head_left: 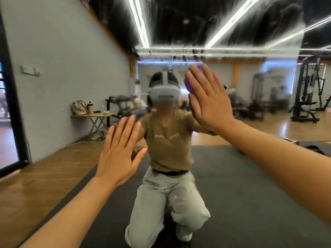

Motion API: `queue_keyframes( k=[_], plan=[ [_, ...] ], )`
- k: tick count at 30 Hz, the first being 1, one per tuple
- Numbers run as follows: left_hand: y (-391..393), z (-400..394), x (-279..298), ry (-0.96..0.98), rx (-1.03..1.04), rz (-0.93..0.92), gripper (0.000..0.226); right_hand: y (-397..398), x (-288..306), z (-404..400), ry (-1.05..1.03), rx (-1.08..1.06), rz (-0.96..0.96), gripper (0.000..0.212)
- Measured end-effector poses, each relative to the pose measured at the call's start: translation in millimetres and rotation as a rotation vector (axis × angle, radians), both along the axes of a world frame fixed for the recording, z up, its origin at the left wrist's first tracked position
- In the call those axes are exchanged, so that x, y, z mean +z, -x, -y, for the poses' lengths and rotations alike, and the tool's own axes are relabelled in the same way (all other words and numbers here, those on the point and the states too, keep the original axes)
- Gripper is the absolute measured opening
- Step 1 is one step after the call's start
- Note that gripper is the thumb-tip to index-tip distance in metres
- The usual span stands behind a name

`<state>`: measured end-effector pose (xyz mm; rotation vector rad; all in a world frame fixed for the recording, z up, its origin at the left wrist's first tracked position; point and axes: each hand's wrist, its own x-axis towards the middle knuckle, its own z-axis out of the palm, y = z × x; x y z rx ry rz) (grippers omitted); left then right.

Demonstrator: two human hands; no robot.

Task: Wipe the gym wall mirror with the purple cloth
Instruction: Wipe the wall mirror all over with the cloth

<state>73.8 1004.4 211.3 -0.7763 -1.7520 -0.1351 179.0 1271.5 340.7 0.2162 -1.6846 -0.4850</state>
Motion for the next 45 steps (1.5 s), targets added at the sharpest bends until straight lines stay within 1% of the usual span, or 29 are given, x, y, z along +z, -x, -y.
queue_keyframes(
  k=[1,2,3,5,7,8,10,12,13,14,15,18,20,22,23,25,26,27,29,31,32,34,37,39,42,45],
  plan=[
    [2.3,5.5,-0.6,-0.029,0.013,0.024,0.073,5.1,-18.8,9.5,0.056,0.022,-0.024,0.052],
    [4.8,10.3,-1.9,-0.05,0.025,0.042,0.074,9.3,-41.8,17.3,0.041,0.043,0.006,0.054],
    [7.0,14.5,-3.7,-0.063,0.034,0.058,0.074,12.9,-69.0,23.3,-0.04,0.058,0.09,0.056],
    [10.0,20.1,-6.5,-0.088,0.051,0.093,0.073,12.9,-131.3,28.2,-0.303,0.022,0.297,0.062],
    [12.7,24.1,-7.6,-0.104,0.084,0.107,0.072,6.8,-186.3,23.9,-0.592,-0.084,0.437,0.067],
    [13.5,25.6,-7.9,-0.099,0.1,0.103,0.071,4.4,-204.3,18.9,-0.706,-0.135,0.484,0.068],
    [14.5,27.4,-8.2,-0.077,0.103,0.087,0.071,3.2,-211.7,11.2,-0.839,-0.186,0.535,0.066],
    [15.9,27.9,-8.9,-0.071,0.095,0.07,0.071,6.4,-190.9,8.0,-0.925,-0.162,0.582,0.062],
    [16.7,27.5,-9.9,-0.072,0.095,0.067,0.071,8.5,-174.7,8.5,-0.914,-0.122,0.6,0.061],
    [17.2,26.8,-11.0,-0.075,0.095,0.066,0.071,9.7,-154.0,11.1,-0.836,-0.073,0.597,0.059],
    [17.9,26.5,-11.5,-0.074,0.095,0.065,0.071,11.1,-129.0,14.5,-0.718,-0.028,0.553,0.058],
    [18.2,28.1,-9.6,-0.05,0.095,0.069,0.07,10.0,-40.8,20.3,-0.347,0.011,0.28,0.055],
    [16.1,30.2,-9.0,-0.04,0.091,0.076,0.07,9.2,6.9,19.6,-0.157,-0.009,0.114,0.052],
    [14.4,33.8,-8.4,-0.032,0.084,0.075,0.07,10.6,25.2,19.5,-0.023,-0.014,0.004,0.052],
    [14.5,36.3,-7.9,-0.023,0.079,0.073,0.069,12.7,21.4,22.6,0.034,-0.01,-0.039,0.052],
    [16.1,41.4,-7.3,-0.021,0.074,0.082,0.069,18.7,-5.2,35.3,0.109,0.002,-0.088,0.052],
    [16.9,43.3,-8.0,-0.033,0.077,0.097,0.07,21.4,-26.2,41.9,0.085,0.005,-0.062,0.053],
    [17.2,44.8,-9.7,-0.049,0.083,0.119,0.072,23.0,-51.5,47.7,0.017,0.01,0.009,0.054],
    [16.9,46.8,-14.0,-0.082,0.088,0.164,0.075,20.8,-108.4,52.5,-0.209,0.007,0.201,0.061],
    [16.9,49.7,-15.2,-0.09,0.077,0.172,0.075,14.2,-163.4,48.8,-0.476,-0.058,0.388,0.073],
    [17.5,51.9,-14.8,-0.084,0.067,0.165,0.075,11.9,-185.0,46.1,-0.574,-0.105,0.458,0.076],
    [18.8,57.3,-12.6,-0.068,0.048,0.137,0.073,10.9,-206.6,38.7,-0.672,-0.165,0.495,0.073],
    [21.0,64.3,-10.8,-0.07,0.018,0.097,0.072,13.2,-188.6,34.5,-0.788,-0.143,0.522,0.065],
    [23.5,68.1,-12.7,-0.077,0.002,0.092,0.071,17.4,-158.2,39.3,-0.768,-0.082,0.534,0.062],
    [30.2,76.7,-12.8,-0.08,0.001,0.079,0.07,27.2,-81.6,59.1,-0.543,0.016,0.431,0.057],
    [36.3,83.6,-10.7,-0.065,0.001,0.042,0.067,35.4,-4.2,77.5,-0.293,0.001,0.244,0.053]
  ],
)
